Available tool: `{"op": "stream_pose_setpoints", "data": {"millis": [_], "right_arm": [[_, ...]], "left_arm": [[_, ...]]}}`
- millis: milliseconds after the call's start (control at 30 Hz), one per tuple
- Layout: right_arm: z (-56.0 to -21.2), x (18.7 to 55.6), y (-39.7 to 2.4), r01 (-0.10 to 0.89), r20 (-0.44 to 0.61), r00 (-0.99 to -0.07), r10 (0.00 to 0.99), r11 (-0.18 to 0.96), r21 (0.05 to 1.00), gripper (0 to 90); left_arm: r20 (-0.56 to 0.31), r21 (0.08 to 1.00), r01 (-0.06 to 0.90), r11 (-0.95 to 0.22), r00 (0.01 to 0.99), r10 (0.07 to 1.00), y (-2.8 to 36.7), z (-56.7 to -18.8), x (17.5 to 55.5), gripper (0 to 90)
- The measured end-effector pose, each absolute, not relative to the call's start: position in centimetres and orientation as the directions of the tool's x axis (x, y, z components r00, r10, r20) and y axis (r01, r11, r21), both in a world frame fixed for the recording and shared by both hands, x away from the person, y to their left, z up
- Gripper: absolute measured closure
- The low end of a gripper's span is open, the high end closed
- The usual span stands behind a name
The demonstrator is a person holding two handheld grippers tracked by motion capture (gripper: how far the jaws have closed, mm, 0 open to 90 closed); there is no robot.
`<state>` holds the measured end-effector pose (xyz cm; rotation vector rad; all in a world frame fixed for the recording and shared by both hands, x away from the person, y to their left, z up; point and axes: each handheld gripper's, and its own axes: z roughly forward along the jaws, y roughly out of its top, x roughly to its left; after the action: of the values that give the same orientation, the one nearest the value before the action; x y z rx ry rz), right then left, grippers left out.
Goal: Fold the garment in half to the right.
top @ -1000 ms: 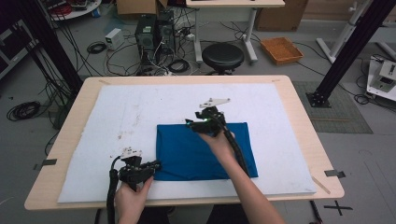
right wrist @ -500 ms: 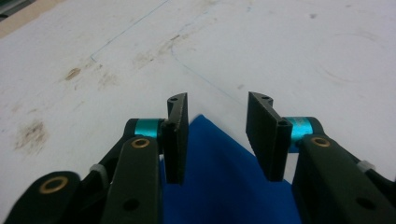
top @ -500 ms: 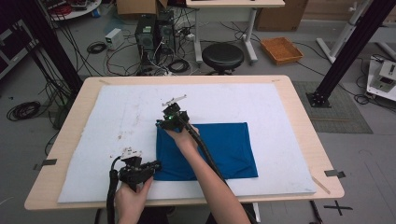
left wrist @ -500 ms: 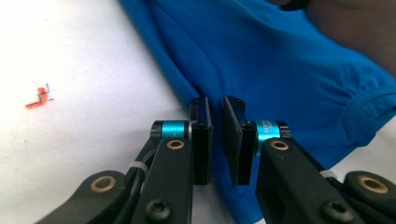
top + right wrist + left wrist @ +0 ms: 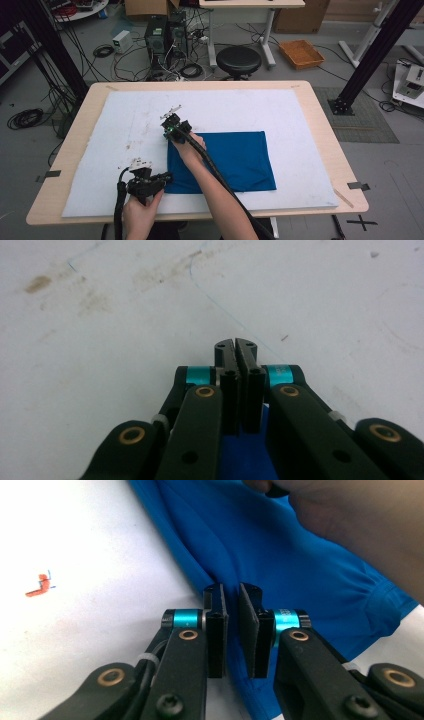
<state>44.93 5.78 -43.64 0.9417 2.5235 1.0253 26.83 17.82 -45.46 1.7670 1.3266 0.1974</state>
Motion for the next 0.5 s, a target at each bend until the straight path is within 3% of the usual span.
{"op": "stream_pose_setpoints", "data": {"millis": [300,500], "right_arm": [[-40.5,44.9,2.9,0.473,0.114,-0.762,0.638,0.427,0.771,89.9],[-37.8,44.4,-1.2,0.456,0.151,-0.774,0.615,0.374,0.808,89.9]], "left_arm": [[-0.346,0.755,0.653,-0.049,0.461,0.817,17.5,-43.8,26.2,86.1],[-0.3,0.808,0.58,-0.107,0.56,0.773,14.0,-40.3,25.7,86.3]]}}
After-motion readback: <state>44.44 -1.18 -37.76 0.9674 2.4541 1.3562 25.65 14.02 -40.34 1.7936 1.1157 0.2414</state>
